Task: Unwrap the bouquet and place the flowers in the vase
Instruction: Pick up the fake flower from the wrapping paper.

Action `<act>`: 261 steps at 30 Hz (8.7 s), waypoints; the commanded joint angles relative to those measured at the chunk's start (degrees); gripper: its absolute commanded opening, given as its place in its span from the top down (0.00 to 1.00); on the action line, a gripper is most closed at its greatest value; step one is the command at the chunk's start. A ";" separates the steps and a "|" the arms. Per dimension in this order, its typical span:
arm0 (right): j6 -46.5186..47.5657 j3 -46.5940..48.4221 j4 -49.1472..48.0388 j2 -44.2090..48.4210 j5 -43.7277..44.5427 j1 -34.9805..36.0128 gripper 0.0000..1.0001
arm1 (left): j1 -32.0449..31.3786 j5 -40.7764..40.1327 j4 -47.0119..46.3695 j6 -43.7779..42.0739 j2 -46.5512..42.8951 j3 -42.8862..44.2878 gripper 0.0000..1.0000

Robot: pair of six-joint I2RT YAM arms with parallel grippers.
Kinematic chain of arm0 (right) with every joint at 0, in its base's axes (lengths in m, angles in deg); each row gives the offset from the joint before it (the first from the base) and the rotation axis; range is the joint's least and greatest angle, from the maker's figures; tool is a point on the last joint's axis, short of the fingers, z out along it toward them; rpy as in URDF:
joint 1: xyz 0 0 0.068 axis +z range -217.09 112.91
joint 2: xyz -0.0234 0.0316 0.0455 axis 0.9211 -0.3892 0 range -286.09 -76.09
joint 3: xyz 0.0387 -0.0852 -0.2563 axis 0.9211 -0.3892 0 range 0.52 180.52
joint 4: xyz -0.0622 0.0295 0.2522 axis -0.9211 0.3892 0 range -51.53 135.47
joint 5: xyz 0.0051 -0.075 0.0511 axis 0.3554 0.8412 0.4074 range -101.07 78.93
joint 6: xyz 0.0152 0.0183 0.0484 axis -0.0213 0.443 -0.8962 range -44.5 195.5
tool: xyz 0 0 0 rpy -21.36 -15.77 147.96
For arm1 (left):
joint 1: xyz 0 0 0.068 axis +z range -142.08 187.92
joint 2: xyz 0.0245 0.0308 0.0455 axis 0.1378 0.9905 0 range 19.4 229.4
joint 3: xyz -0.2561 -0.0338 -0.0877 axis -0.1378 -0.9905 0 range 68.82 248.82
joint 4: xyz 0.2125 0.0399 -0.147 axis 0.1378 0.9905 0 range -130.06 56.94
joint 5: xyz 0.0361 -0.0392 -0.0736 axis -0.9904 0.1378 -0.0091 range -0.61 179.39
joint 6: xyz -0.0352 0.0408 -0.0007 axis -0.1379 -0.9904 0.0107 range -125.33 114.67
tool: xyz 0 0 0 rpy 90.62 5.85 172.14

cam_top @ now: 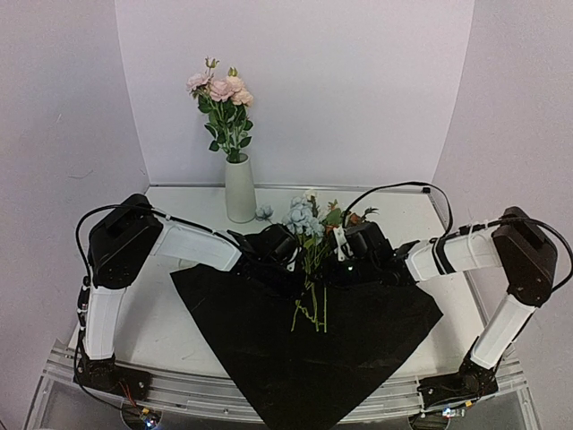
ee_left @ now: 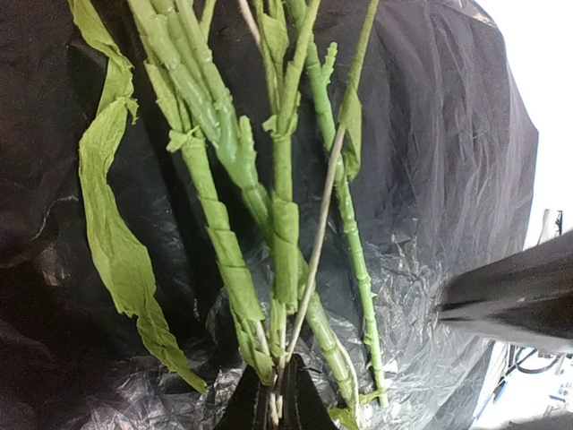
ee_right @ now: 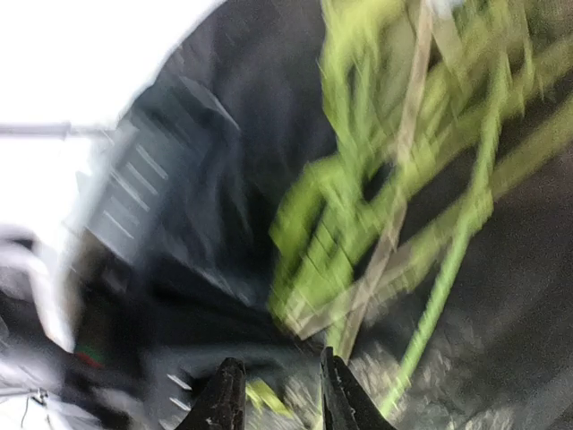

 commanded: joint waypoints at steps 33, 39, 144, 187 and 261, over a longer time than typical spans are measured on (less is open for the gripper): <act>7.09 23.76 14.54 -16.92 9.73 -1.55 0.74 | -0.25 -0.37 -6.99 1.25 -4.24 -3.70 0.90; 7.54 25.17 15.83 -18.51 10.64 -1.55 0.75 | -0.26 -0.21 -7.17 1.35 -4.24 -3.70 0.90; 7.50 17.43 6.25 -4.69 11.77 -8.05 0.99 | -5.71 7.92 -17.84 5.88 -9.20 -14.01 0.77; 18.85 24.15 19.86 -18.22 9.39 -5.75 0.75 | -6.69 -0.67 -13.76 5.40 -9.04 -15.39 0.55; 15.97 2.14 -12.74 9.71 7.10 -4.76 0.91 | -8.06 -11.63 -5.17 2.68 -14.92 -12.31 0.57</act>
